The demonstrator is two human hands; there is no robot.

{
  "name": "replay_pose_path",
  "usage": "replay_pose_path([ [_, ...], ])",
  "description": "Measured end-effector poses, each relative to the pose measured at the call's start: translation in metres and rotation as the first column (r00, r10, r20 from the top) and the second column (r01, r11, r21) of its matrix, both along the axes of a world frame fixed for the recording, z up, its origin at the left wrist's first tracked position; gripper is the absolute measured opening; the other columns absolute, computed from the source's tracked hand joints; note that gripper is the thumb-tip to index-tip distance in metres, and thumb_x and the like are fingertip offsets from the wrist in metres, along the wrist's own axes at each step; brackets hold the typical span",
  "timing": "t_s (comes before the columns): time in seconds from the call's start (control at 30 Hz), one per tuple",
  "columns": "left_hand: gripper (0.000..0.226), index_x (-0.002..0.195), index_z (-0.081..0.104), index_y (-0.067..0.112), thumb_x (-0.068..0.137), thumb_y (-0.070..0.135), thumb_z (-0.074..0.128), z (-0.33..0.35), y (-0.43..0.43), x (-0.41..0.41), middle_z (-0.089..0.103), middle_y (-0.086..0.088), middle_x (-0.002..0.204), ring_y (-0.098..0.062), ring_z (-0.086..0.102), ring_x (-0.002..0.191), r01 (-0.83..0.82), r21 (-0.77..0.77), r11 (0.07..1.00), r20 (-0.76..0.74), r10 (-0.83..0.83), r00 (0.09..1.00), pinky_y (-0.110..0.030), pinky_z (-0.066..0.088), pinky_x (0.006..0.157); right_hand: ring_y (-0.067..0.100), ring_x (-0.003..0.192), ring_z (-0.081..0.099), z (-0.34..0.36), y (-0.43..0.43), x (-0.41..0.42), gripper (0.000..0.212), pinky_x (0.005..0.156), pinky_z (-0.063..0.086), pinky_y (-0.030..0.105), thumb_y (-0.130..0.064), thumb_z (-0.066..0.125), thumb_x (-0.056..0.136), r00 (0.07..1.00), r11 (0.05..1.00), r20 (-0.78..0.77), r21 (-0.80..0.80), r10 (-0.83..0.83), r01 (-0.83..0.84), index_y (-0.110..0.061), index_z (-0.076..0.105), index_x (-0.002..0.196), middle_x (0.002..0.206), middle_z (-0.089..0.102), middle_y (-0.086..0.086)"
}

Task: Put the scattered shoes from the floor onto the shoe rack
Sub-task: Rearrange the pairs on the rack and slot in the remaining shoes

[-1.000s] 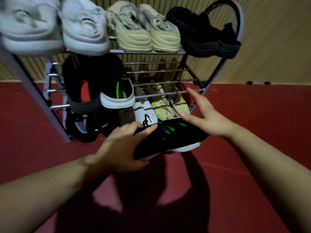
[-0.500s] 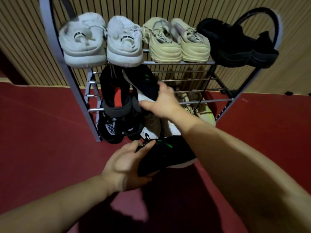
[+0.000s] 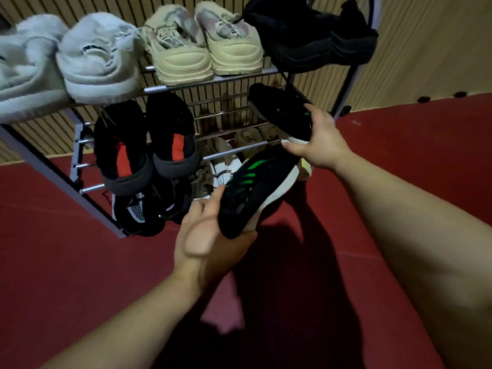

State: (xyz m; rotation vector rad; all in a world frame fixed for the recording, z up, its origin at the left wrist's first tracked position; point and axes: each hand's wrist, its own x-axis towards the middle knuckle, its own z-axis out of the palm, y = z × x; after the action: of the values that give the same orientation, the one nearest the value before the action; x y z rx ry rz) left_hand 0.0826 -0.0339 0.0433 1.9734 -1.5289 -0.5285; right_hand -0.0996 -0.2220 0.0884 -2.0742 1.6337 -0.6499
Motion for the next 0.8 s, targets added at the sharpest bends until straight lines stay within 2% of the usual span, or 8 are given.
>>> replay_pose_path([
  [0.07, 0.096, 0.145, 0.025, 0.038, 0.062, 0.057, 0.070, 0.003, -0.009, -0.007, 0.043, 0.003, 0.123, -0.017, 0.045, 0.119, -0.068, -0.029, 0.997, 0.010, 0.068, 0.998, -0.025, 0.035, 0.099, 0.027, 0.136, 0.032, -0.007, -0.008, -0.004, 0.091, 0.111, 0.028, 0.032, -0.036, 0.074, 0.077, 0.999, 0.999, 0.030, -0.002, -0.034, 0.034, -0.016, 0.020, 0.148, 0.149, 0.026, 0.012],
  [0.2, 0.093, 0.144, 0.026, 0.035, 0.066, 0.063, 0.068, 0.008, -0.023, -0.020, 0.043, 0.001, 0.125, -0.019, 0.045, 0.120, -0.158, -0.030, 0.987, 0.021, 0.159, 0.987, -0.027, 0.036, 0.099, 0.029, 0.135, 0.032, -0.016, -0.023, -0.007, 0.088, 0.112, 0.029, 0.037, -0.036, 0.074, 0.077, 0.996, 0.998, 0.067, -0.034, -0.051, 0.054, -0.018, 0.023, 0.147, 0.148, 0.028, 0.011],
  [0.37, 0.102, 0.146, 0.025, 0.032, 0.056, 0.062, 0.062, 0.015, -0.026, -0.014, 0.040, -0.004, 0.126, -0.025, 0.042, 0.122, -0.251, -0.004, 0.968, 0.025, 0.252, 0.968, -0.030, 0.037, 0.099, 0.031, 0.134, 0.033, -0.021, -0.043, -0.028, 0.085, 0.111, 0.031, 0.040, -0.037, 0.075, 0.076, 0.982, 0.992, 0.148, -0.028, -0.114, 0.120, -0.020, 0.027, 0.145, 0.148, 0.028, 0.011],
  [0.47, 0.099, 0.146, 0.025, 0.030, 0.064, 0.057, 0.073, 0.025, -0.047, -0.017, 0.039, -0.007, 0.133, -0.028, 0.041, 0.127, -0.353, 0.024, 0.935, -0.016, 0.354, 0.935, -0.034, 0.034, 0.104, 0.033, 0.134, 0.032, -0.028, -0.048, -0.038, 0.085, 0.111, 0.030, 0.039, -0.036, 0.074, 0.077, 0.986, 0.992, 0.110, -0.014, -0.126, 0.128, -0.021, 0.026, 0.145, 0.148, 0.026, 0.011],
  [0.57, 0.093, 0.143, 0.029, 0.029, 0.065, 0.056, 0.073, 0.033, -0.084, -0.033, 0.042, -0.010, 0.134, -0.032, 0.044, 0.125, -0.445, 0.051, 0.894, -0.060, 0.448, 0.892, -0.040, 0.037, 0.104, 0.033, 0.134, 0.031, -0.040, -0.043, -0.034, 0.086, 0.109, 0.029, 0.036, -0.033, 0.075, 0.077, 0.993, 0.995, 0.079, -0.025, -0.091, 0.093, -0.023, 0.024, 0.146, 0.149, 0.024, 0.009],
  [0.7, 0.093, 0.145, 0.025, 0.027, 0.069, 0.060, 0.069, 0.042, -0.136, -0.045, 0.038, -0.013, 0.138, -0.034, 0.039, 0.128, -0.489, 0.135, 0.862, -0.094, 0.503, 0.859, -0.043, 0.034, 0.103, 0.029, 0.135, 0.032, -0.046, -0.037, -0.018, 0.089, 0.108, 0.029, 0.034, -0.033, 0.075, 0.076, 0.991, 0.997, 0.129, -0.071, -0.033, 0.042, -0.022, 0.022, 0.147, 0.150, 0.025, 0.008],
  [0.8, 0.096, 0.147, 0.020, 0.024, 0.072, 0.059, 0.068, 0.044, -0.159, -0.045, 0.029, -0.016, 0.143, -0.035, 0.029, 0.132, -0.411, 0.219, 0.885, -0.053, 0.432, 0.901, -0.044, 0.029, 0.106, 0.029, 0.136, 0.029, -0.050, -0.035, -0.005, 0.093, 0.109, 0.028, 0.036, -0.035, 0.075, 0.076, 0.991, 0.998, 0.133, -0.056, 0.004, 0.003, -0.022, 0.018, 0.148, 0.151, 0.021, 0.007],
])
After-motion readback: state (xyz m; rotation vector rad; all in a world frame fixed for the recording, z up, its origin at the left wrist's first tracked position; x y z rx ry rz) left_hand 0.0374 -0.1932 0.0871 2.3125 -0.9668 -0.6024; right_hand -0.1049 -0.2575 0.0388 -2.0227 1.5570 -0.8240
